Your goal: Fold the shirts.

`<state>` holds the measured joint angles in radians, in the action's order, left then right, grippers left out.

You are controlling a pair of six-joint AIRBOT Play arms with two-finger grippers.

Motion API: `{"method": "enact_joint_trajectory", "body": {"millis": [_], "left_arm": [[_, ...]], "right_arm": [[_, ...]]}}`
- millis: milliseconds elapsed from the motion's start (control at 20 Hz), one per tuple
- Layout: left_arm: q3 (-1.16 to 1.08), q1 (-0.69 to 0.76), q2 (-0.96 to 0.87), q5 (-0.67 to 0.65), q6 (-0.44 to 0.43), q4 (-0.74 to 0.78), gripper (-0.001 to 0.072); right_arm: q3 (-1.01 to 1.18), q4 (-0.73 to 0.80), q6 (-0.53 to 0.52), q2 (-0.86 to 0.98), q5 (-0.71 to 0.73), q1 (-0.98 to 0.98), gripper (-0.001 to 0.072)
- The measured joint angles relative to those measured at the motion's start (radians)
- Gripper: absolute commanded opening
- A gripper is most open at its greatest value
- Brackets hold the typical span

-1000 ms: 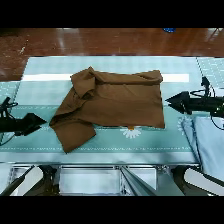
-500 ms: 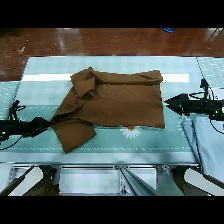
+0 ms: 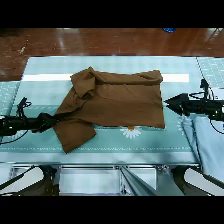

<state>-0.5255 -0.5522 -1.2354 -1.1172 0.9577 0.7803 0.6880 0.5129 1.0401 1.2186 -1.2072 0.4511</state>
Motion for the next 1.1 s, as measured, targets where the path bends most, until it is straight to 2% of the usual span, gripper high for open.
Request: {"method": "enact_joint_trajectory", "body": {"millis": [50, 200, 450, 600, 800, 1100], "left_arm": [[-0.007, 0.014, -0.020, 0.012, 0.000, 0.006, 0.0026], [-0.048, 0.048, -0.059, -0.006, 0.006, 0.014, 0.0021], [-0.138, 0.066, -0.077, -0.080, 0.014, 0.003, 0.0021], [-0.164, 0.069, -0.080, -0.101, 0.015, 0.003, 0.0021], [-0.175, 0.070, -0.081, -0.117, 0.015, 0.001, 0.0021], [-0.179, 0.070, -0.082, -0.121, 0.015, 0.000, 0.0021]], "right_arm": [[0.000, 0.000, 0.002, 0.000, 0.000, 0.002, 0.0407], [0.011, 0.043, 0.023, -0.001, -0.025, 0.039, 0.0407], [0.013, 0.375, 0.166, -0.001, -0.139, 0.122, 0.0407], [-0.030, 0.471, 0.230, -0.001, -0.161, 0.122, 0.0407], [-0.077, 0.496, 0.266, 0.000, -0.099, 0.049, 0.0407], [-0.092, 0.406, 0.314, 0.011, 0.079, -0.102, 0.0407]]}}
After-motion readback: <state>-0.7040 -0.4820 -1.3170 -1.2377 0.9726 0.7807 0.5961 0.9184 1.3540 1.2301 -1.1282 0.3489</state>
